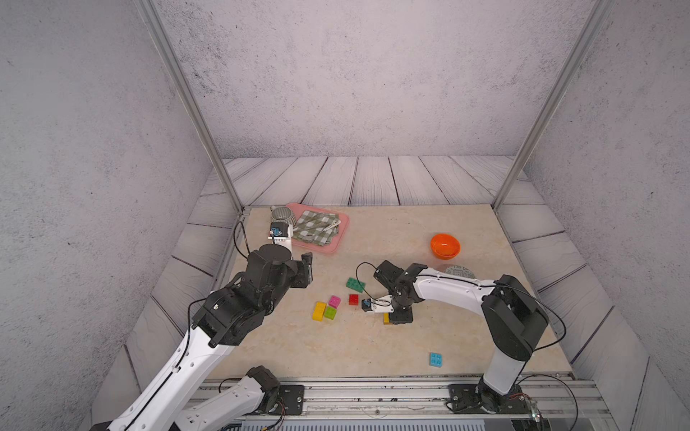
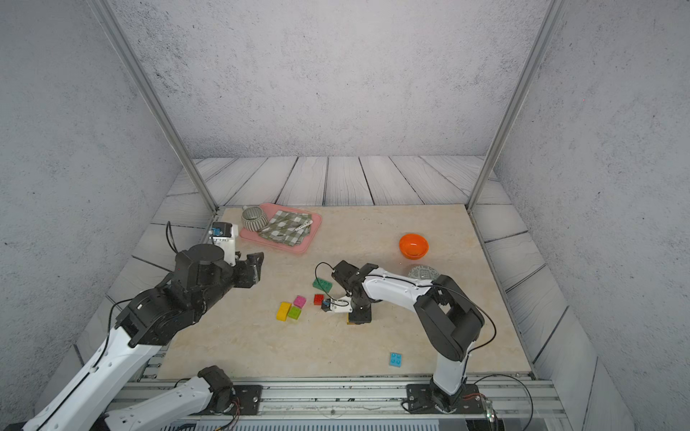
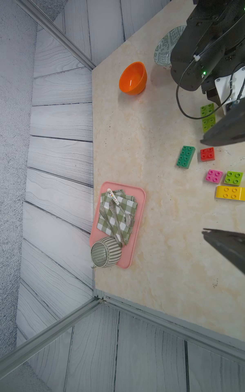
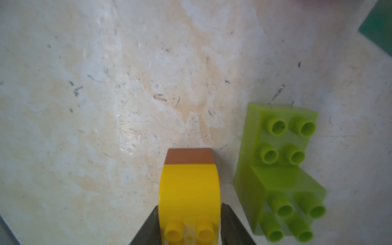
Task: Assemble the letter s with lego
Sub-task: Assemble the lego brick with the lego brick, then pick up the lego brick from the center of the board.
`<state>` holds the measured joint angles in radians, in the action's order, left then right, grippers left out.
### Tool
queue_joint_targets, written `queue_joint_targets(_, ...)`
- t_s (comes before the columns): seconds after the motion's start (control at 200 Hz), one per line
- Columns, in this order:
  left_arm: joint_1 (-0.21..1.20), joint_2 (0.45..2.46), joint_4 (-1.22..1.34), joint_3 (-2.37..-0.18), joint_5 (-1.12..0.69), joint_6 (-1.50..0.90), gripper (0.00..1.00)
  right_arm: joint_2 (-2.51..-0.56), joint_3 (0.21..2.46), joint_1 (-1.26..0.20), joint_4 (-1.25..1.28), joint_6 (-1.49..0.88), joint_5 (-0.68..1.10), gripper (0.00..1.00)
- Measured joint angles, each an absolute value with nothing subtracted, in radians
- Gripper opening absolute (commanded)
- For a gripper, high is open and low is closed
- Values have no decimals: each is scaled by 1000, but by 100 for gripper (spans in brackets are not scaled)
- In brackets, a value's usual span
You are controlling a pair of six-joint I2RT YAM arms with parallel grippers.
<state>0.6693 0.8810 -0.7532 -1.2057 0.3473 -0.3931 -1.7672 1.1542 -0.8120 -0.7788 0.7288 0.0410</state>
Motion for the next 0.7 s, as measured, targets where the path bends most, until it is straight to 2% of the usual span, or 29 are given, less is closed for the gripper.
queue_joint_targets(0.045, 669, 880, -753, -1206, 347, -393, 67, -1767, 1154, -812, -780, 727, 41, 53)
queue_joint_targets(0.2, 669, 877, -753, -1206, 347, -393, 67, -1754, 1154, -810, -785, 717, 40, 76)
queue_joint_targets(0.385, 670, 877, -753, -1206, 347, -394, 67, -1681, 1155, -803, -799, 686, 30, 87)
queue_joint_targets(0.57, 669, 877, -753, -1206, 347, -398, 67, -1578, 1177, -778, -840, 537, -1, 89)
queue_joint_targets(0.696, 669, 877, -753, -1206, 347, -401, 67, -1496, 1205, -759, -894, 340, -33, 83)
